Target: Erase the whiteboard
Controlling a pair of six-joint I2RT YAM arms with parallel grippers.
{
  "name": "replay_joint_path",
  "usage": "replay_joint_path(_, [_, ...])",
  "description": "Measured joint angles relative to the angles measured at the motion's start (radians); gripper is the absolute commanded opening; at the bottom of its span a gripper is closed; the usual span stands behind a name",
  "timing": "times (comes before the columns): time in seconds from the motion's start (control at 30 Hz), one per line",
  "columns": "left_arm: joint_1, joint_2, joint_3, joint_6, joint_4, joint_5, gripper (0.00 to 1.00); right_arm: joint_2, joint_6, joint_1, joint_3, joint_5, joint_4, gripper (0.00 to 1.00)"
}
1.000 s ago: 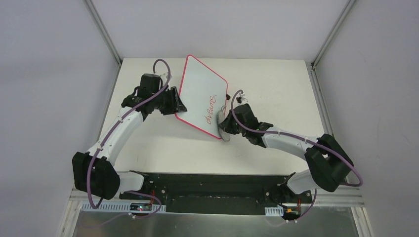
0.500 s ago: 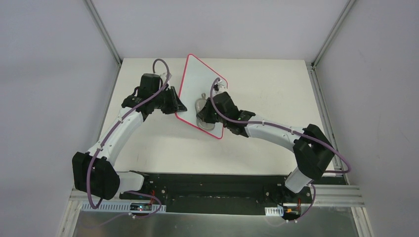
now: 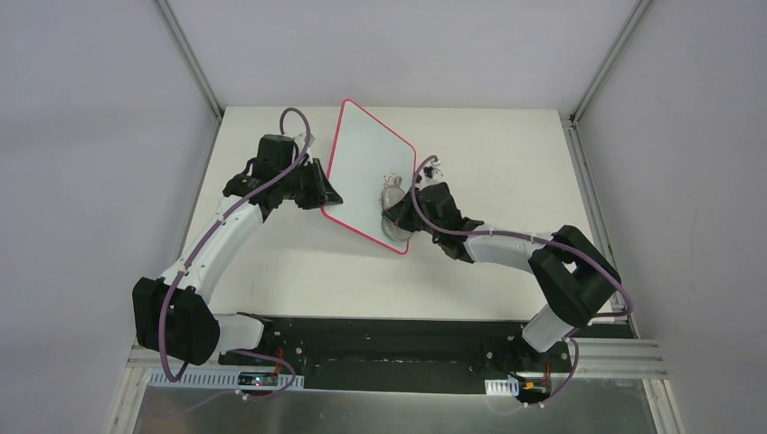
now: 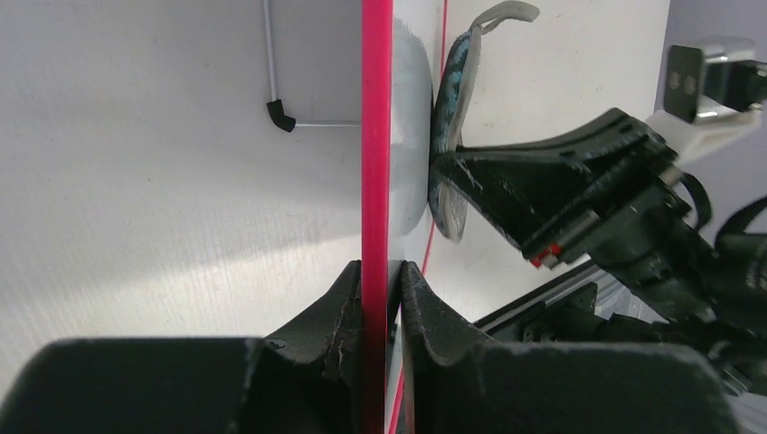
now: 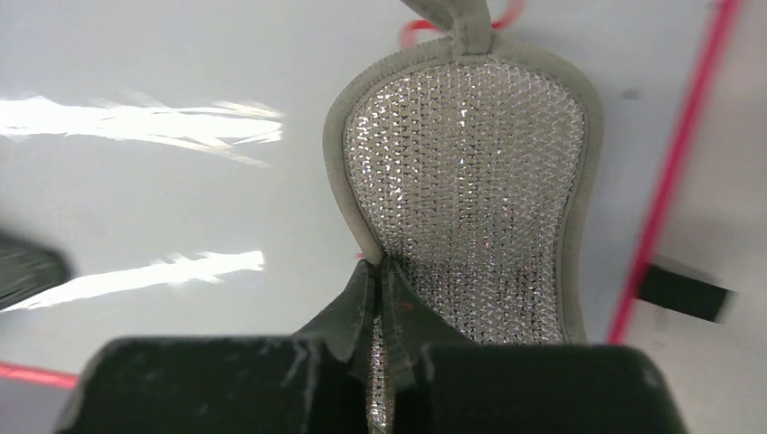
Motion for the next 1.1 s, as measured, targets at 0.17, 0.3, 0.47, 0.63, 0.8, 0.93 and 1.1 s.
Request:
replay_joint_path(0.17, [0.000,0.000,0.003,-0.001,-0.002,0.000,0.00,0.021,0.016,-0.068,-0.070,0.016,0.017,0.00])
replay_joint_path(0.3, [0.000,0.000,0.003,-0.001,-0.002,-0.003,0.00,0.026,-0.001,-0.047,-0.019,0.048,-0.058,0.00])
replay_joint_path(0.47, [0.000,0.001,0.003,0.000,-0.004,-0.003,0.00,0.053,-0.042,0.032,0.171,0.134,-0.203,0.00])
replay_joint_path(0.63, [0.000,0.002,0.005,0.000,-0.008,-0.003,0.00,0.053,-0.083,0.155,0.312,0.135,-0.233,0.00])
replay_joint_path(0.8, [0.000,0.003,0.005,0.000,-0.008,-0.002,0.00,0.042,-0.091,0.177,0.306,0.137,-0.216,0.00])
replay_joint_path(0.93, [0.000,0.005,0.005,-0.001,-0.006,-0.001,0.00,0.030,-0.061,0.151,0.243,0.108,-0.142,0.00])
replay_joint_path(1.1, [0.000,0.005,0.005,-0.001,-0.006,-0.001,0.00,0.010,0.012,0.061,0.084,0.058,-0.034,0.00])
